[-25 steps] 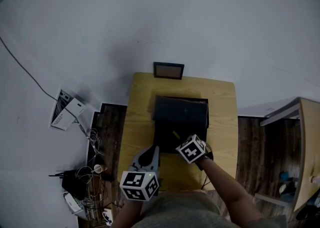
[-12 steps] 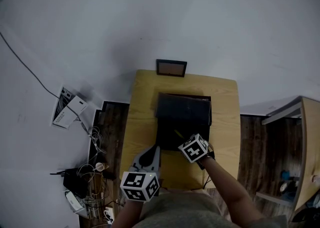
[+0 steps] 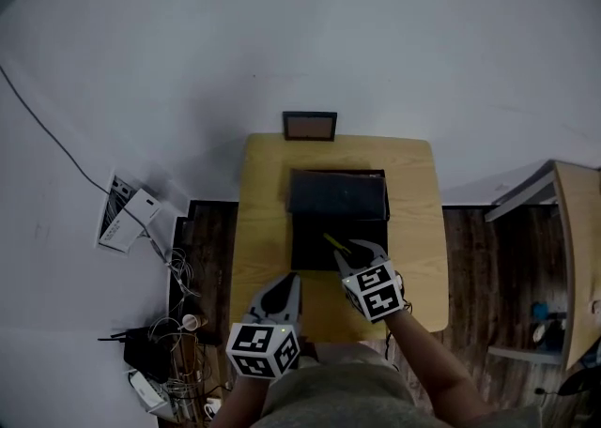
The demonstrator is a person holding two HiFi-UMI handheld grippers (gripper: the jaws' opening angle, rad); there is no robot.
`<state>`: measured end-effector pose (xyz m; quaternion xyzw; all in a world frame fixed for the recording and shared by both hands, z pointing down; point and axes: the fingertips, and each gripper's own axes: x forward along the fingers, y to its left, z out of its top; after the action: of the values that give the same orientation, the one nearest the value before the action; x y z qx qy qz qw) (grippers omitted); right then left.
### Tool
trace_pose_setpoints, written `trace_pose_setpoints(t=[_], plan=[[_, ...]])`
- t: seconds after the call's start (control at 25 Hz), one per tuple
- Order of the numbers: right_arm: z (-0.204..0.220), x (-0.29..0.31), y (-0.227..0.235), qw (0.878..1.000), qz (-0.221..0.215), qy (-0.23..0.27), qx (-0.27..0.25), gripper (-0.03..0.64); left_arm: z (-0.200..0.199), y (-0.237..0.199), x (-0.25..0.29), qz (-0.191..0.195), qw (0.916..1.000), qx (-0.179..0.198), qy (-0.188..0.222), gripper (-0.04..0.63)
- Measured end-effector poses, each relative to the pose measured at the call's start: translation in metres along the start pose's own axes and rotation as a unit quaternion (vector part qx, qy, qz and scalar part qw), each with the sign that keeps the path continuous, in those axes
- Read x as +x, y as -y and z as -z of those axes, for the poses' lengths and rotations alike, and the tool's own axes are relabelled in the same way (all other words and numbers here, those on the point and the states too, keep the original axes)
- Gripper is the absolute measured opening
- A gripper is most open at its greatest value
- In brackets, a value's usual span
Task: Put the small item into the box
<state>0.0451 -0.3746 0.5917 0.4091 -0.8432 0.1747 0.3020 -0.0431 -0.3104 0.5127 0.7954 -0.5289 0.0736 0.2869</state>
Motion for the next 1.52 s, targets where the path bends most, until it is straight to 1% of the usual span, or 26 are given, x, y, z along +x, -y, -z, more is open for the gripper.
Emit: trace_pose_setpoints(t=[0.16, 0.4, 0.64, 0.8, 0.96, 1.12, 1.36, 1.52], plan=[[-0.014, -0.033, -0.017, 0.998, 0.013, 0.056, 0.023, 0.071, 0.006, 0.007, -0.017, 0.013, 0.9999, 0.008, -0.001, 0.003], [-0.021, -0.082, -0.049, 0.992, 0.040, 0.116, 0.038, 0.040, 0.018, 0.019, -0.048, 0.038, 0.9991, 0.021, 0.003, 0.004], [-0.008, -0.126, -0.085, 0.986, 0.054, 0.148, 0.057, 0.021, 0.036, 0.032, -0.086, 0.052, 0.9982, 0.027, 0.006, 0.003], [0.000, -0.155, -0.112, 0.982, 0.053, 0.169, 0.059, 0.014, 0.048, 0.043, -0.114, 0.059, 0.9977, 0.030, 0.012, 0.003], [0.007, -0.181, -0.135, 0.978, 0.061, 0.190, 0.060, 0.008, 0.058, 0.051, -0.140, 0.066, 0.9971, 0.032, 0.019, 0.003], [0.015, -0.205, -0.158, 0.976, 0.059, 0.197, 0.070, 0.005, 0.069, 0.058, -0.161, 0.072, 0.9965, 0.036, 0.023, 0.003], [0.028, -0.232, -0.180, 0.969, 0.068, 0.229, 0.066, 0.003, 0.078, 0.065, -0.188, 0.077, 0.9956, 0.038, 0.036, 0.003], [0.038, -0.245, -0.187, 0.967, 0.069, 0.235, 0.075, 0.002, 0.083, 0.070, -0.199, 0.081, 0.9951, 0.039, 0.041, 0.003]])
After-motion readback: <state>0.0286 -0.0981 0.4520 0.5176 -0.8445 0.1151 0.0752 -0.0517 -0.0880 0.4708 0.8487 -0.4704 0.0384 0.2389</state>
